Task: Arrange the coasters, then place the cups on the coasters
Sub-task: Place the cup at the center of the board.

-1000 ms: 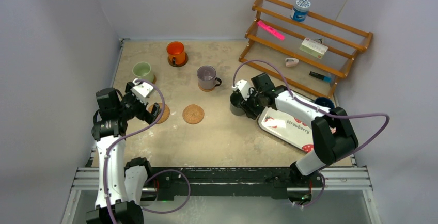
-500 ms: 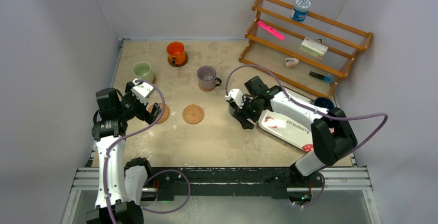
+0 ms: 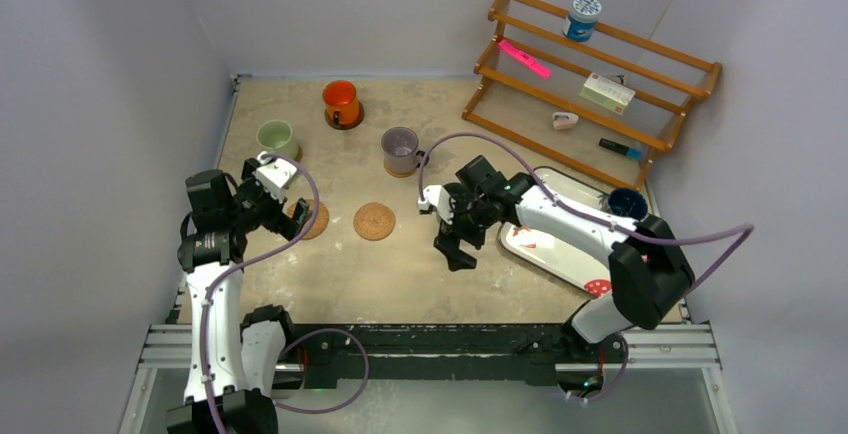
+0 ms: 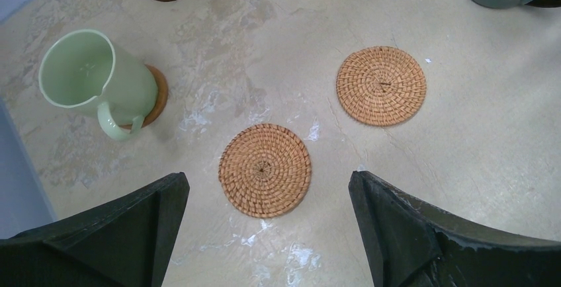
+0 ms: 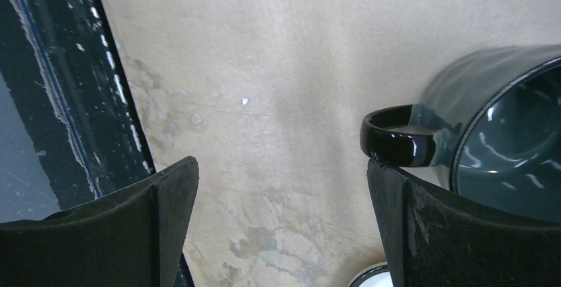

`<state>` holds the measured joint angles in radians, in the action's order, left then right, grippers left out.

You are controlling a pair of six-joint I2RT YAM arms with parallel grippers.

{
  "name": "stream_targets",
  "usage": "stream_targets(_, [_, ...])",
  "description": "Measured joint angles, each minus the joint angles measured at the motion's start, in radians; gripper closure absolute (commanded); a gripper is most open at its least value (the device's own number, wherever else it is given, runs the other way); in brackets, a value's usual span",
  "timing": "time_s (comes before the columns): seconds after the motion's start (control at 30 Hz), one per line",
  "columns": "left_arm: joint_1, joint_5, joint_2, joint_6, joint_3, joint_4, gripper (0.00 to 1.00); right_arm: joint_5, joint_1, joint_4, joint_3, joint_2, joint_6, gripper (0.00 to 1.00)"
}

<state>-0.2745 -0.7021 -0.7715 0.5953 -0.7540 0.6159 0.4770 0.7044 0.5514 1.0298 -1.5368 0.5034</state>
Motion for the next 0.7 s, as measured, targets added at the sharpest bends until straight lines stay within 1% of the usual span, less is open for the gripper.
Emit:
stream_targets(0.1, [0.000, 0.003, 0.002, 0.000, 0.002, -0.003, 0.00, 0.013, 0.000, -0.015, -0.013, 0.072, -0.002, 0.01])
stream_targets(0.2, [0.000, 0.003, -0.003, 0.001, 0.006, -0.008, 0.00, -0.010, -0.004, -0.044, -0.030, 0.198, -0.015, 0.01])
stream_targets(0.3, [0.000, 0.003, -0.035, 0.002, 0.006, -0.016, 0.00, -0.098, -0.018, -0.093, -0.031, 0.304, -0.046, 0.01])
stream_targets(0.43, [0.029, 0.015, -0.122, 0.003, -0.003, -0.025, 0.00, -0.245, -0.064, -0.130, -0.043, 0.383, -0.074, 0.01])
stream_targets(0.5, [0.097, 0.055, -0.159, -0.008, -0.012, -0.041, 0.00, -0.289, -0.104, -0.128, -0.058, 0.415, -0.079, 0.01])
stream_targets(0.57, [0.201, 0.111, -0.177, -0.022, -0.014, -0.074, 0.00, -0.322, -0.166, -0.121, -0.077, 0.456, -0.081, 0.01])
stream_targets(0.7, [0.449, 0.238, -0.224, -0.060, -0.034, -0.138, 0.00, -0.383, -0.265, -0.114, -0.140, 0.575, -0.081, 0.01])
